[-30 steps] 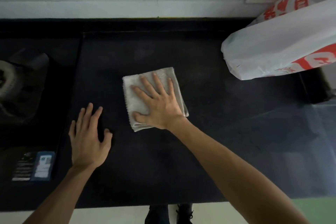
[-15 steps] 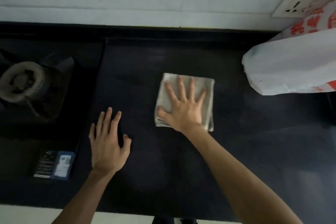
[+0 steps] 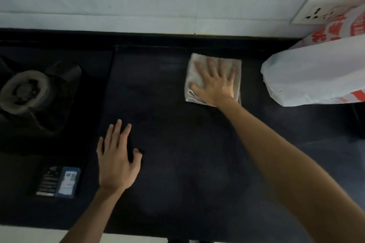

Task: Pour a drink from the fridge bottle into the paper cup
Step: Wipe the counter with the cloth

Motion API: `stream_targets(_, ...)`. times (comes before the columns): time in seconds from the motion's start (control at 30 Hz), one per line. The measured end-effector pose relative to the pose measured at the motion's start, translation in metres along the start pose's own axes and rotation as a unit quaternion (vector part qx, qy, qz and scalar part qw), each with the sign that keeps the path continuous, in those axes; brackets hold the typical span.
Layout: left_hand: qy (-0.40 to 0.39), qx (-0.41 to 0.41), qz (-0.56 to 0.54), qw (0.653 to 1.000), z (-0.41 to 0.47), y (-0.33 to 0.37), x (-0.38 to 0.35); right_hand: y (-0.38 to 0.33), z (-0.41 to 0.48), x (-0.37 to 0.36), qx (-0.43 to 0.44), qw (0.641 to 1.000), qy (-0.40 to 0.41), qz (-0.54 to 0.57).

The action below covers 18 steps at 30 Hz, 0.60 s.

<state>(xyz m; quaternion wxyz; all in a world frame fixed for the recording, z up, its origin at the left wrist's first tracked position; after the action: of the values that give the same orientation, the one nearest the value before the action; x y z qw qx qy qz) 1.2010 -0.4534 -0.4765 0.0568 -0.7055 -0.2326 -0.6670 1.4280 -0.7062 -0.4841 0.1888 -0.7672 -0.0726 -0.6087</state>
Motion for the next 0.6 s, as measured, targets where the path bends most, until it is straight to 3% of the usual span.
stream_targets(0.1,0.0,0.003,0.011,1.0,0.001,0.002,0.001,-0.024,0.014,-0.002,-0.047,0.999,0.014,-0.013)
stream_targets(0.23,-0.001,0.0,0.018,1.0,0.001,0.0,-0.001,-0.171,0.022,-0.034,0.107,0.994,-0.022,-0.01)
stream_targets(0.3,-0.001,-0.001,0.011,1.0,0.003,-0.002,-0.001,-0.205,0.017,-0.04,0.159,0.987,-0.025,-0.013)
stream_targets(0.4,-0.003,-0.005,-0.005,1.0,0.003,-0.005,-0.002,-0.175,0.02,-0.034,0.19,0.981,-0.025,-0.016)
stream_targets(0.6,0.005,-0.007,-0.016,1.0,0.002,-0.004,-0.001,0.012,0.005,0.0,0.015,1.0,0.002,-0.007)
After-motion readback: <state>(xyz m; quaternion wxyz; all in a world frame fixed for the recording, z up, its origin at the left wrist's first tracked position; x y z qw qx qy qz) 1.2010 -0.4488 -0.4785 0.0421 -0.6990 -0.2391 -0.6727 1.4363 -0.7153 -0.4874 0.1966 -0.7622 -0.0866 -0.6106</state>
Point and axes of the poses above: each hand's wrist, its own z-axis towards the middle knuckle, its own x-axis out of the back of the hand, y = z × x, the point moved 8 cm from there along z, towards the middle knuckle, and after that the axes turned 11 degrees about x, right-handed, at the moved point
